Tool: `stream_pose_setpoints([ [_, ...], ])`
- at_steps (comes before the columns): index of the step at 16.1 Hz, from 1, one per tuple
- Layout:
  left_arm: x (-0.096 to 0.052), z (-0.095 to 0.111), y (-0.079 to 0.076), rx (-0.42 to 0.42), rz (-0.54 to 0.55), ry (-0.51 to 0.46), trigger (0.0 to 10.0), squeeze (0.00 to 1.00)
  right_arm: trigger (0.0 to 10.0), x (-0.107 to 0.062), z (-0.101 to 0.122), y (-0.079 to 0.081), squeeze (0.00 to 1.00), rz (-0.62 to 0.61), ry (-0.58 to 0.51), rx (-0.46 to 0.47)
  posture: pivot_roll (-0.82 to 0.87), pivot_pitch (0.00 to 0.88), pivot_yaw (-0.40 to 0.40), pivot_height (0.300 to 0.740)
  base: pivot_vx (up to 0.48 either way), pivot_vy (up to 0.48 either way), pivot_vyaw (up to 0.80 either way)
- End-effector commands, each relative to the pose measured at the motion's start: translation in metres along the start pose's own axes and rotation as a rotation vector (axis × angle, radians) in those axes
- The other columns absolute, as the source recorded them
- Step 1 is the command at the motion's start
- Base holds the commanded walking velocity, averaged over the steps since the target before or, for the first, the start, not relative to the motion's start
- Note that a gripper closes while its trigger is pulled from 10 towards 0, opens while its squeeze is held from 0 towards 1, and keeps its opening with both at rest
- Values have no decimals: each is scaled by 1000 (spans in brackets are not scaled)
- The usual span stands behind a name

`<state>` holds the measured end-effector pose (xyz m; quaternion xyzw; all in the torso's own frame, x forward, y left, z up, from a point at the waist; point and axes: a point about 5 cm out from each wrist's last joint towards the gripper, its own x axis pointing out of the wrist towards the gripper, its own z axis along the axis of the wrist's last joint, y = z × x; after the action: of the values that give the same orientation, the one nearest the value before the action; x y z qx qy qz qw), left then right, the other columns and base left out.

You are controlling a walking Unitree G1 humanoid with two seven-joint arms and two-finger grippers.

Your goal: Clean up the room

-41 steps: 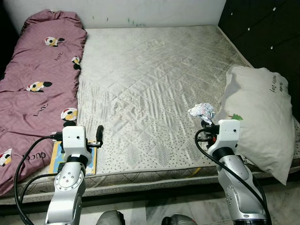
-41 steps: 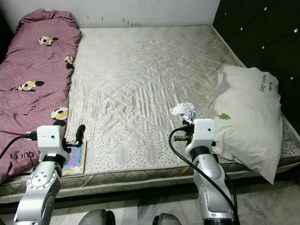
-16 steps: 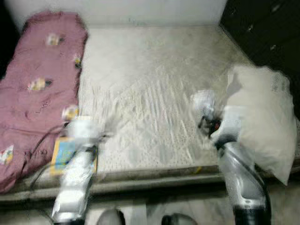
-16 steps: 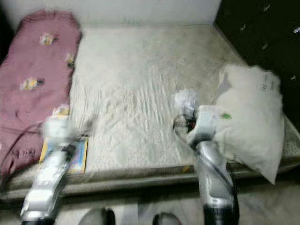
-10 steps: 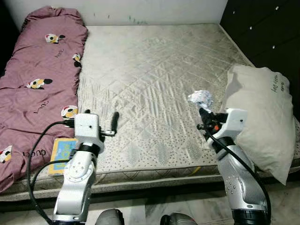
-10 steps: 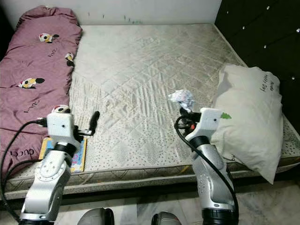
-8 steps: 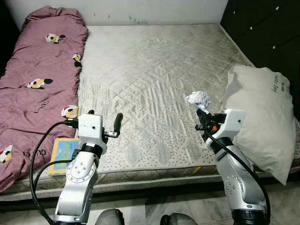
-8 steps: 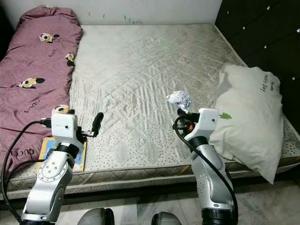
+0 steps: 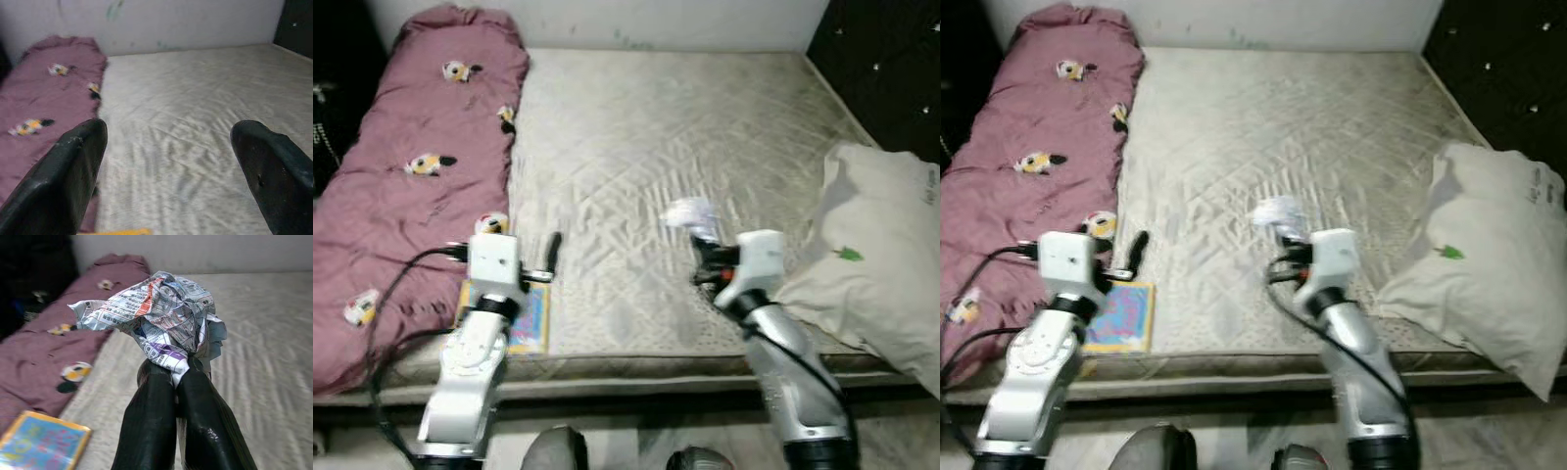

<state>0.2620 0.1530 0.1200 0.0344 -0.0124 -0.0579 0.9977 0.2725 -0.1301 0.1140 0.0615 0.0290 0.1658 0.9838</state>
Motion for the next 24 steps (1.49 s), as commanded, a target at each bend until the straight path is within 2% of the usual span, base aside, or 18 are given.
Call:
stream_pose_setpoints([
  [1, 1, 0, -6, -10, -27, -1, 10000, 0, 10000, -5, -1, -7, 0, 5, 11, 28, 21, 109, -9, 740, 0, 480, 0],
  [3, 0, -1, -4, -18, -19, -1, 10000, 0, 10000, -8, -3, -8, 0, 20, 10, 53, 23, 109, -8, 740, 0, 476, 0],
  [7, 0, -4, -6, -35, -27, 9, 10000, 0, 10000, -5, -1, -14, 0, -7, 5, 43, 13, 106, -4, 740, 0, 473, 0],
  [8, 0, -4, -7, -41, -30, 8, 10000, 0, 10000, -4, -1, -13, 0, -2, 0, -39, 13, 106, -4, 740, 0, 472, 0],
  [9, 1, -3, -7, -43, -30, 7, 10000, 0, 10000, -3, -2, -8, 0, 41, -4, -45, 12, 108, -4, 740, 0, 469, 0],
  [11, 2, -3, -8, -62, -35, 13, 10000, 0, 10000, -3, -7, -2, 0, 49, 19, -79, 13, 116, -4, 740, 0, 469, 0],
  [15, 5, -1, -12, -83, -38, 13, 10000, 0, 10000, -2, -10, -4, 0, 34, 44, -87, 16, 117, -8, 740, 0, 465, 0],
  [24, 2, -7, -13, -89, -37, 34, 10000, 0, 10000, -6, -10, -7, 0, 23, 21, -70, 3, 103, 0, 740, 0, 466, 0],
])
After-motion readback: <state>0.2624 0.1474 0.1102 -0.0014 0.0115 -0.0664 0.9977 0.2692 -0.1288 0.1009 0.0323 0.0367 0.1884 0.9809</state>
